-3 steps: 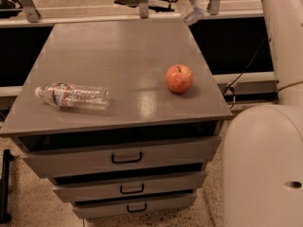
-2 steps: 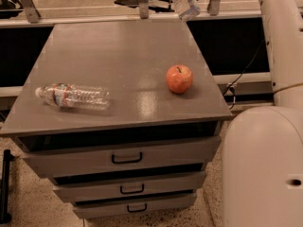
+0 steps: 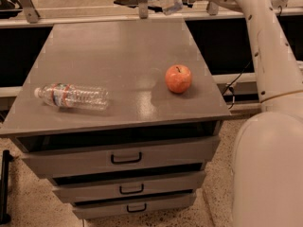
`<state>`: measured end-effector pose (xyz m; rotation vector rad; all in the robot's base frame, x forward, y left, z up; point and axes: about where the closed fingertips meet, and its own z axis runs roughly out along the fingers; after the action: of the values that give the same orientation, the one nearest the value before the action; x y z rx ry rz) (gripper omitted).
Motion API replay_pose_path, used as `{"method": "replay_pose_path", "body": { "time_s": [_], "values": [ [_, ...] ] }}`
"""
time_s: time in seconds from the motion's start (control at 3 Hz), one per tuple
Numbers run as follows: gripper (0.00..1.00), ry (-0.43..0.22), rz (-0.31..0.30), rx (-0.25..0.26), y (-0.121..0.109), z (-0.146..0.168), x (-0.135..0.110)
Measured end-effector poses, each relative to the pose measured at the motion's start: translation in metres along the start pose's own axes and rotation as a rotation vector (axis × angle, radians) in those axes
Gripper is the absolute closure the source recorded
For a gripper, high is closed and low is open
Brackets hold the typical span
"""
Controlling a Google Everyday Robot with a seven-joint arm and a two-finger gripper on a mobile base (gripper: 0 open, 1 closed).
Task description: Place blue plastic bottle upright
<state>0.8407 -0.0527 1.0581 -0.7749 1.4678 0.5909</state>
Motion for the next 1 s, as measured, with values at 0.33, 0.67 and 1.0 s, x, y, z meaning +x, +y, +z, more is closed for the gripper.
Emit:
{"method": "replay_pose_path", "body": {
  "time_s": [0.33,0.67,1.0],
  "values": [
    [1.00,-0.083,-0.048,-0.034,0.023,-0.002,0.021],
    [1.00,-0.082,-0.046,-0.032,0.022,-0.002,0.020],
    [1.00,-0.072,-0.013,-0.045,0.030,-0.008,0.055]
  ]
}}
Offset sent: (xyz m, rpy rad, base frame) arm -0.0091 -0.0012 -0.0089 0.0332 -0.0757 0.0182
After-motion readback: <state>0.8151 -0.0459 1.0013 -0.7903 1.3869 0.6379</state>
